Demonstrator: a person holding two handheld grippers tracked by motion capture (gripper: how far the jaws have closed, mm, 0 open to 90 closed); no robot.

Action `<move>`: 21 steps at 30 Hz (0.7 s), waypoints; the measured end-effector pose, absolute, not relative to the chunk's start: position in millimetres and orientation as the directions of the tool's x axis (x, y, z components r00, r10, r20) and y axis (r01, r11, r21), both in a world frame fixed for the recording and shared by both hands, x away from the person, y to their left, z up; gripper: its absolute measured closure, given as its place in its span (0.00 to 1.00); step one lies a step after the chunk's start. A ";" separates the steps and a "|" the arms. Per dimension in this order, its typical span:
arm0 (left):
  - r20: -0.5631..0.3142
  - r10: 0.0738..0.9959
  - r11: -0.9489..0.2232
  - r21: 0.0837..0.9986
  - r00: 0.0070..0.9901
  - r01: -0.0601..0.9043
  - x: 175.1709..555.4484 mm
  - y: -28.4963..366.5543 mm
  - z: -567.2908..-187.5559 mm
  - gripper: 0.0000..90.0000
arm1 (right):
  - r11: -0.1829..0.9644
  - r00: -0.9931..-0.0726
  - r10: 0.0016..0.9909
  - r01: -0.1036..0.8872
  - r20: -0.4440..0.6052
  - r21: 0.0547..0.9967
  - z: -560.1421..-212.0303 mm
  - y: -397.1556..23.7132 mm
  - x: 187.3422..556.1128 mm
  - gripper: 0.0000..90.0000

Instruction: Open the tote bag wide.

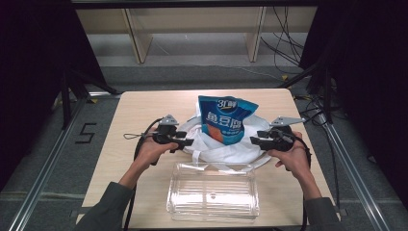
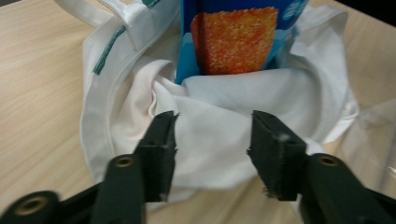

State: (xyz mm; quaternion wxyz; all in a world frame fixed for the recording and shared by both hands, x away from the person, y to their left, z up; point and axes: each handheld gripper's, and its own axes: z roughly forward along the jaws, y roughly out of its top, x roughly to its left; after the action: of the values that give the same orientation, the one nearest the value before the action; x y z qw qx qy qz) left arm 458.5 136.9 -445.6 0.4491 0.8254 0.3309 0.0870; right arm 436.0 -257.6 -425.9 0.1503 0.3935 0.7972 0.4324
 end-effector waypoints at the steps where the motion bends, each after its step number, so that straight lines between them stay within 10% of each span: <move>1: -0.147 0.630 -0.376 0.801 0.763 0.465 452.2 141.2 -444.1 0.51 | 0.323 -0.646 0.756 0.503 0.101 0.802 -423.4 -258.8 434.4 0.56; 21: -0.146 0.709 -0.308 0.816 0.690 0.490 369.1 182.7 -463.9 0.27 | 0.318 -0.629 0.768 0.536 0.118 0.782 -418.8 -261.2 431.4 0.36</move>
State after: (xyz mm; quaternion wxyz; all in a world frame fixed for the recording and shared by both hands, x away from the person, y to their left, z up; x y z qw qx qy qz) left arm 369.1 182.7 -463.9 0.4533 0.7996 0.3748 0.1212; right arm 431.4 -261.2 -418.8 0.1391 0.4076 0.7998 0.4181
